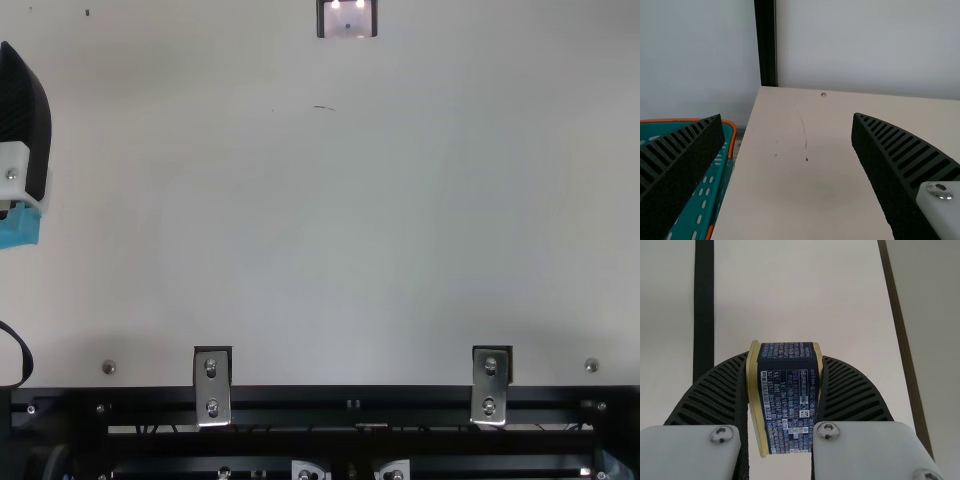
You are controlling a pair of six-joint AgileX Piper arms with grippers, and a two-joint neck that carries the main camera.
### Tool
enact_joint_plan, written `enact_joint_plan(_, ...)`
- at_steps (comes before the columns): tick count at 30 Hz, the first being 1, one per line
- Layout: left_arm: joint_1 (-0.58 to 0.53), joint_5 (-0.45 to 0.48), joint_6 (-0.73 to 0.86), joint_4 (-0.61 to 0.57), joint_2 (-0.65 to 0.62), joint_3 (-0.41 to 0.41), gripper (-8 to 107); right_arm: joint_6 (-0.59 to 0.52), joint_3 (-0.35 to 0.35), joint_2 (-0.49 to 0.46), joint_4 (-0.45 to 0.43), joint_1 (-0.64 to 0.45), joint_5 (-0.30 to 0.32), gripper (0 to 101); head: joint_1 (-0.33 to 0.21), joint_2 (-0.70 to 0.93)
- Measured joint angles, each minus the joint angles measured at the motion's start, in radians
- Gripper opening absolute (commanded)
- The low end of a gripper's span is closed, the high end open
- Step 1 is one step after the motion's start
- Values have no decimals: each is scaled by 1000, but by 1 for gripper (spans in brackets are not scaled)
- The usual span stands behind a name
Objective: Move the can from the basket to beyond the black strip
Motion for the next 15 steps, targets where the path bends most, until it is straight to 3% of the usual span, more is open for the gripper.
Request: enact_joint_plan(15,0,0,0,0,0,0,90,68,-119,121,-236,86,157,0,41,5)
